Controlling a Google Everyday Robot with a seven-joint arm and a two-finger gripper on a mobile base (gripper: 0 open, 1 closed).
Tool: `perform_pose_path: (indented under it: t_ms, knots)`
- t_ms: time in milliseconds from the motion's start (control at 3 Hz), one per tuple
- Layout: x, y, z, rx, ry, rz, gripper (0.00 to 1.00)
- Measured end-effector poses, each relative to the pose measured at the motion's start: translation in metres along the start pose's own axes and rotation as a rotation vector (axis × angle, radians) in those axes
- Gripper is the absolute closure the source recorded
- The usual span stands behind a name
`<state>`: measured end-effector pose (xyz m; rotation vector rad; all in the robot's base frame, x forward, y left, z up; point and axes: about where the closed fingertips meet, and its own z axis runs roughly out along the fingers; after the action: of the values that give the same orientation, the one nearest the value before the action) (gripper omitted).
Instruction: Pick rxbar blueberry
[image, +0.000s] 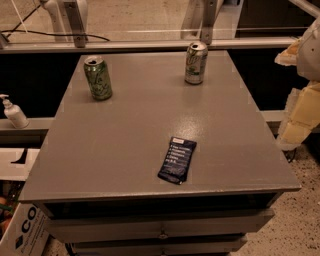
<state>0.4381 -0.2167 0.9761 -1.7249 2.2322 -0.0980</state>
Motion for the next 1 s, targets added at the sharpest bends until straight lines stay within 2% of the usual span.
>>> perform_pose_path:
  t_ms: [667,1000]
  knots:
    - [-0.002,0.001,0.0,0.002,-0.009,-0.012,0.0]
    - [-0.015,0.01,0.012,-0.023,-0.047,-0.073,0.0]
